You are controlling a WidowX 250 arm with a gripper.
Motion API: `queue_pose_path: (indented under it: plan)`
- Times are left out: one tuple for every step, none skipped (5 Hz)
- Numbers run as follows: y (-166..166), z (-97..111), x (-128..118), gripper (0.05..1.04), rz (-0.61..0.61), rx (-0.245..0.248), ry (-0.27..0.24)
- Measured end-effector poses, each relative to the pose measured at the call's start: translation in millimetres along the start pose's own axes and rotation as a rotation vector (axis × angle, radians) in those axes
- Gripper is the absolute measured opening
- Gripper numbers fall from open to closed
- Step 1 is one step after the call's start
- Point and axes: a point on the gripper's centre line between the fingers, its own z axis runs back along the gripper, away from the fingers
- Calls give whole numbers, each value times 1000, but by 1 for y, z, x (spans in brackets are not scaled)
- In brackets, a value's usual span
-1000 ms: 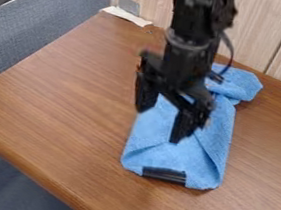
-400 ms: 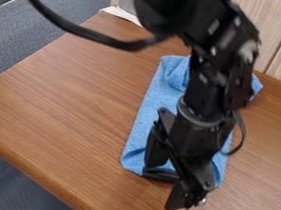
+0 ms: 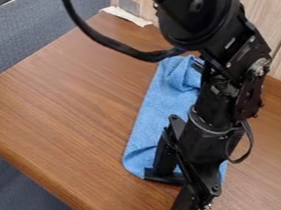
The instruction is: Fold the cloth from bottom left to top right
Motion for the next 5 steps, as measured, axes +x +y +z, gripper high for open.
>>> queue_pose_path:
  plan:
    - [5, -1, 1, 663, 19, 17, 4]
    - [9, -1, 1, 366, 26, 21, -3]
    - [9, 0, 2, 177, 26, 33, 0]
    - [9, 0, 2, 80, 21, 34, 4]
    - [6, 4, 3, 63, 1, 33, 14]
